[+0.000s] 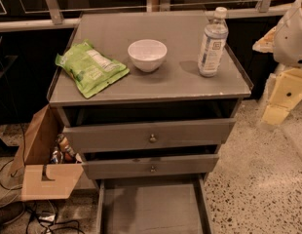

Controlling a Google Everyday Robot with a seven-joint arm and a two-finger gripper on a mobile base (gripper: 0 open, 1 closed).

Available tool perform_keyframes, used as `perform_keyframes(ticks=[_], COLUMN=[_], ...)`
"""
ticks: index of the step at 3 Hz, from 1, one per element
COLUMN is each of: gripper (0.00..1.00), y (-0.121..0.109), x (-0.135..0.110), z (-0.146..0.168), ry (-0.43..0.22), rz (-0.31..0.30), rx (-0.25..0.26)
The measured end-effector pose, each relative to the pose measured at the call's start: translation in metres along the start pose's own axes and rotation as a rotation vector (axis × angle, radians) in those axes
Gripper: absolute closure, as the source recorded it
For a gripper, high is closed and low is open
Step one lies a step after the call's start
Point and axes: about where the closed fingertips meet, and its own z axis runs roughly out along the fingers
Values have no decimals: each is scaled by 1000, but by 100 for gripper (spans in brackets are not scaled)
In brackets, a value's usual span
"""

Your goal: Place blue plastic bottle into bottom drawer

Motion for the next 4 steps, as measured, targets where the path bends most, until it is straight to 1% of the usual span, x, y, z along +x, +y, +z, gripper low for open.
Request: perform_keyframes(ticks=[1, 2, 3, 4], gripper=[0, 0, 0, 0], y=[0, -17, -66, -67], x=[0, -2, 4, 5], z=[0, 7, 41, 44], ry=[0, -6, -37, -38], rz=[0, 8, 62, 64], rx=[0, 26, 48, 46])
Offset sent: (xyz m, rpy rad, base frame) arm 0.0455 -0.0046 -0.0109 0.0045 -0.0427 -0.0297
